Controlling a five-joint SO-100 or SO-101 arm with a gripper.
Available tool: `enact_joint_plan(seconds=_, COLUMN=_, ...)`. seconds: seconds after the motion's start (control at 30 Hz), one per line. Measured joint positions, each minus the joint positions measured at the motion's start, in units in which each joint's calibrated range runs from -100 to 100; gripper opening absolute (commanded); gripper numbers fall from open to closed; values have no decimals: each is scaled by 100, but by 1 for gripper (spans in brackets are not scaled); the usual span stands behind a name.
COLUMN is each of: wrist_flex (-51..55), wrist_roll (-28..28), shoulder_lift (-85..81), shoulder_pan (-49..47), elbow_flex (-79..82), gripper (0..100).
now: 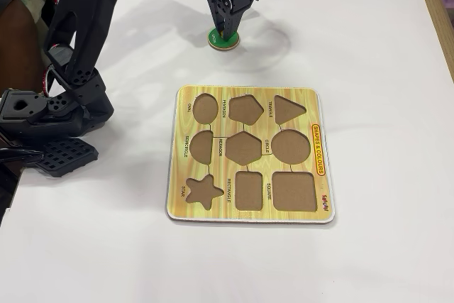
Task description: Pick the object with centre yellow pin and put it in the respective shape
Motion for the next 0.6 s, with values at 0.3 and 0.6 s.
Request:
enact_joint_plan(seconds=0.3, wrist_flex=26, wrist_roll=21, shoulder_lift=-430, shoulder_pan=112, elbow_flex=108, gripper=3)
enact_joint_plan(seconds=0.6, wrist_flex=69, wrist_roll=26, shoulder_lift=-911, shoulder_pan=580, elbow_flex=108, gripper=3)
